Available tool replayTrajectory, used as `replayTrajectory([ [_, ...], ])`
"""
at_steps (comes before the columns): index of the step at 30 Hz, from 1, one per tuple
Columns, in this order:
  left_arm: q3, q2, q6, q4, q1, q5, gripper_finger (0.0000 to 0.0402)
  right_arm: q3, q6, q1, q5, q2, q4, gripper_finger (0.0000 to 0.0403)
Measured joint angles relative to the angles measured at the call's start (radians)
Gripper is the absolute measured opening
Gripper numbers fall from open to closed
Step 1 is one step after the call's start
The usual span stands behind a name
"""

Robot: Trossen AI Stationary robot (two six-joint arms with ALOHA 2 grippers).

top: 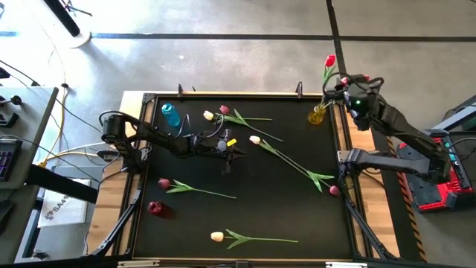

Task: Sort flowers into vase by color
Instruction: Put the red tulip into the yellow vase, then put the middle white tulip into the blue vase

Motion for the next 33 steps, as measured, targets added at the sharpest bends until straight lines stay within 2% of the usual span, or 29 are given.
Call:
replayTrajectory([
  [4,0.0,0.0,0.0,-0.001,0.0,0.0,0.0026,0.0,0.031,0.0,-0.041,0.015,-0.057,0.0165],
  [8,0.0,0.0,0.0,-0.002,-0.001,0.0,0.0026,0.0,0.031,0.0,-0.028,0.009,-0.051,0.0212],
  [11,0.0,0.0,0.0,-0.002,-0.001,0.0,0.0026,0.0,-0.011,0.0,0.013,-0.013,0.01,0.0255],
  [15,0.0,0.0,-0.003,-0.004,-0.001,0.0,0.0026,0.0,-0.086,0.0,0.016,-0.048,0.133,0.0303],
  [18,0.0,0.0,-0.002,-0.013,-0.001,-0.006,0.0026,0.0,-0.123,0.0,-0.044,-0.074,0.207,0.032],
  [24,0.0,0.0,0.017,-0.032,0.0,-0.061,0.0026,0.0,-0.019,0.003,-0.4,-0.108,0.21,0.0316],
  [26,0.0,0.0,0.025,-0.032,0.0,-0.062,0.0026,-0.002,0.014,0.025,-0.477,-0.108,0.192,0.0307],
  [29,0.0,0.0,0.028,-0.032,0.0,-0.062,0.0026,-0.002,0.033,0.098,-0.526,-0.087,0.167,0.0285],
  [33,0.0,0.0,0.046,-0.04,0.0,-0.061,0.0026,-0.003,0.026,0.235,-0.529,-0.039,0.157,0.0255],
])
